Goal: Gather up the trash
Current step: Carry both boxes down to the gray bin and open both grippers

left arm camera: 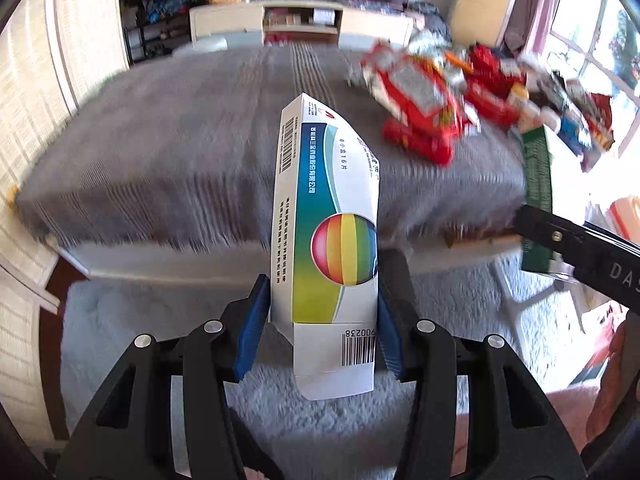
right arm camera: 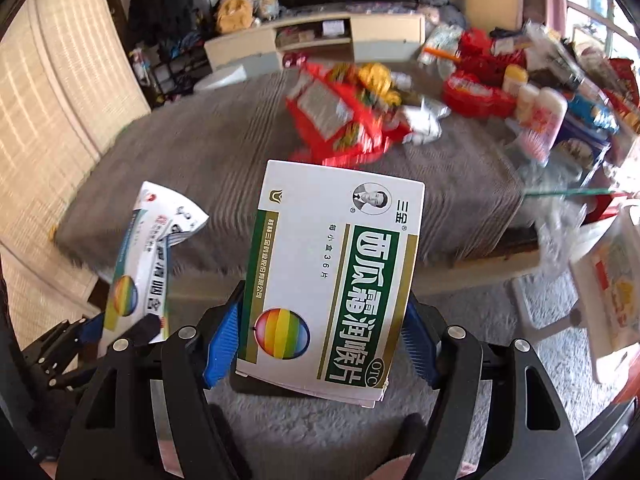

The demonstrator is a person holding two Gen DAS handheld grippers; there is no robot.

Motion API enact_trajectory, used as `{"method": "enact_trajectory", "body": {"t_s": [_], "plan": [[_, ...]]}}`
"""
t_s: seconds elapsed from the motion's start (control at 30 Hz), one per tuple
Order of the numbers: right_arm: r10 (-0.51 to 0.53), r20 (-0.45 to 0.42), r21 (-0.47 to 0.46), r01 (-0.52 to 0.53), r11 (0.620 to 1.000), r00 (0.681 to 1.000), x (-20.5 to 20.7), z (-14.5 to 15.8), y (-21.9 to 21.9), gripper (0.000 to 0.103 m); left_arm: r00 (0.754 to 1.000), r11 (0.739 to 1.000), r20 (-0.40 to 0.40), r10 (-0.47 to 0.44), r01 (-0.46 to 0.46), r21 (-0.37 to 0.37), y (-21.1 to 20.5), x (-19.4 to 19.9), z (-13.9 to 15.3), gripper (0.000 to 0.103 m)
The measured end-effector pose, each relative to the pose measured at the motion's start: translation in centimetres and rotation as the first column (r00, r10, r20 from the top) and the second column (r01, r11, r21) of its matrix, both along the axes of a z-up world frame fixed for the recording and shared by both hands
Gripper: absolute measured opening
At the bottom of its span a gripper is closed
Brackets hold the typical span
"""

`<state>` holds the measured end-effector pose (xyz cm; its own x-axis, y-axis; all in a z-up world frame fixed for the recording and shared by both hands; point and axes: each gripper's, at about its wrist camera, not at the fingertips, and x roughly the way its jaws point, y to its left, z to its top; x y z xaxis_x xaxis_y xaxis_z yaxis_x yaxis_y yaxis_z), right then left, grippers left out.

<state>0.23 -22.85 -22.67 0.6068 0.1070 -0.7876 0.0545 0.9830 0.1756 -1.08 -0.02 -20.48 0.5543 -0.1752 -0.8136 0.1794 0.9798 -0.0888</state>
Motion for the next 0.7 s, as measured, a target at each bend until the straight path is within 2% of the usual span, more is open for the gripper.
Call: {"method": "enact_trajectory", "body": {"t_s": [0.2,0.43,0.7], "plan": [[0.028,-0.118,0.04,-0.024,0.999,0.993,1.2,-6.7,0.8,0.072,0.994,1.0,-0.107,-0.012,0.013,0.009,-1.0,0.5,-6.6,0.047],[0.024,-0.212,0.059,-0.011,0.998,0.977,2.9,-13.2,1.5,0.072,0.983,0.999,-0.18,-0.026,0.033,0.033,-2.5,2.4,-12.1,0.047],[0.061,-0.22,0.119,-0.035,0.992,0.974,5.3,-16.8,2.1,0.072,0.977,0.999,-0.21,-0.044,0.047,0.008,-3.7,4.4,-15.9,0.048]]}}
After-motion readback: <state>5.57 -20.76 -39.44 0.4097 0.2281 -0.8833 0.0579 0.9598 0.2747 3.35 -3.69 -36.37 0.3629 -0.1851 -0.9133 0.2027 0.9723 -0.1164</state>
